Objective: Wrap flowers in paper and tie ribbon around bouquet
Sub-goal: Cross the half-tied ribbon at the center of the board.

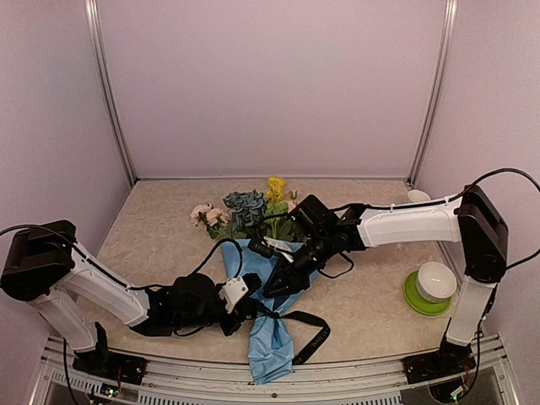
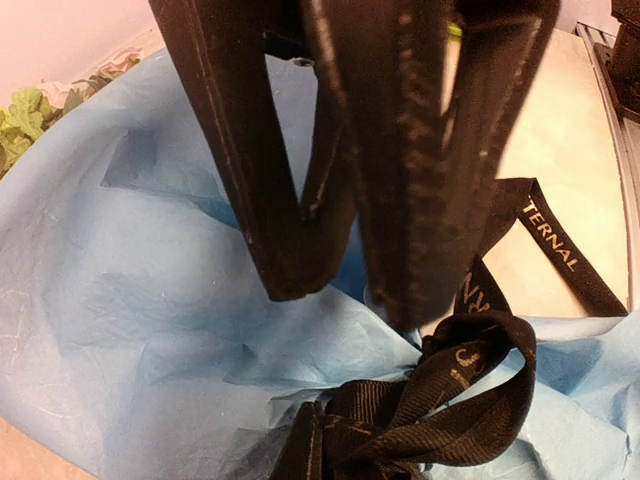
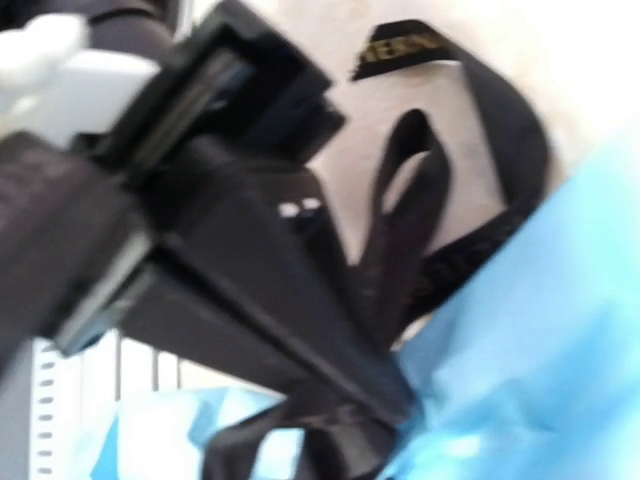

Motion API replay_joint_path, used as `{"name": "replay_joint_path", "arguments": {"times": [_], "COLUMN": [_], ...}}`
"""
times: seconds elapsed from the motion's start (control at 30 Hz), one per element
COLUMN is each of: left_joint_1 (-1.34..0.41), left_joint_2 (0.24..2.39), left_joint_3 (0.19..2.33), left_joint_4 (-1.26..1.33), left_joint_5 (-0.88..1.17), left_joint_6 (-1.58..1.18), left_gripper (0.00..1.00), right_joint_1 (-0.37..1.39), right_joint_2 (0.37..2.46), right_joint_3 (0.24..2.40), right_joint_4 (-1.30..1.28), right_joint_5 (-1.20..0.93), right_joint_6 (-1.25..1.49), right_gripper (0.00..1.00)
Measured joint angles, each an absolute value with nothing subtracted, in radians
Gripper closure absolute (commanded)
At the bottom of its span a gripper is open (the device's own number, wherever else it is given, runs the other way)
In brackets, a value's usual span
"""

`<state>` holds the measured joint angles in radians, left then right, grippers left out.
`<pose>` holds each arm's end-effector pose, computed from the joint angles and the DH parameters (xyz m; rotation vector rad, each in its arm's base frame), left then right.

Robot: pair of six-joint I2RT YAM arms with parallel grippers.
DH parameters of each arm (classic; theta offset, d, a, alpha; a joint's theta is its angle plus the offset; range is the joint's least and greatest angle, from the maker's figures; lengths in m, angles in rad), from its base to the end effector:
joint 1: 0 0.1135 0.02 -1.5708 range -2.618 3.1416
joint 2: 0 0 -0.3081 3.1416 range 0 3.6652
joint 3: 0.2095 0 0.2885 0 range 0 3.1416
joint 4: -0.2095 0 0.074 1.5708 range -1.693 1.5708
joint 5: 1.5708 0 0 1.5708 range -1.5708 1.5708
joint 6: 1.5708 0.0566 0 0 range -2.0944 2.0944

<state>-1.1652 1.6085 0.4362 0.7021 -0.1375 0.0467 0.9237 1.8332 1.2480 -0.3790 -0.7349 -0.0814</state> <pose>0.1304 -0.2840 0.1257 1.1129 1.7604 -0.5559 0.2316 0.3695 0.2099 -1.5334 2.1369 1.2514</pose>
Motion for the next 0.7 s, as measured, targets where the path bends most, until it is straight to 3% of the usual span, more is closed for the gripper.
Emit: {"name": "replay_joint_path", "arguments": {"times": [0.1,0.27,0.5,0.57,0.7], "left_joint_1": [-1.165,-1.165,-1.165,-1.166,-1.164], "left_joint_2": [1.608,1.608,1.608,1.608,1.608], "left_joint_3": [0.434,0.433,0.433,0.433,0.433], "left_joint_4": [0.705,0.707,0.707,0.709,0.71], "left_joint_5": [-0.138,-0.138,-0.139,-0.138,-0.139], "left_joint_6": [0.044,0.04,0.034,0.034,0.033], "left_gripper": [0.96,0.96,0.95,0.95,0.95], "right_joint_1": [0.92,0.928,0.981,0.986,0.986], "right_joint_2": [1.841,1.884,1.919,1.919,1.923], "right_joint_3": [1.248,1.248,1.248,1.248,1.248], "right_joint_4": [-0.369,-0.367,-0.36,-0.351,-0.337], "right_joint_5": [-0.71,-0.71,-0.742,-0.745,-0.746], "right_joint_6": [-0.067,-0.062,-0.062,-0.058,-0.052], "right_gripper": [0.79,0.72,0.7,0.72,0.86]}}
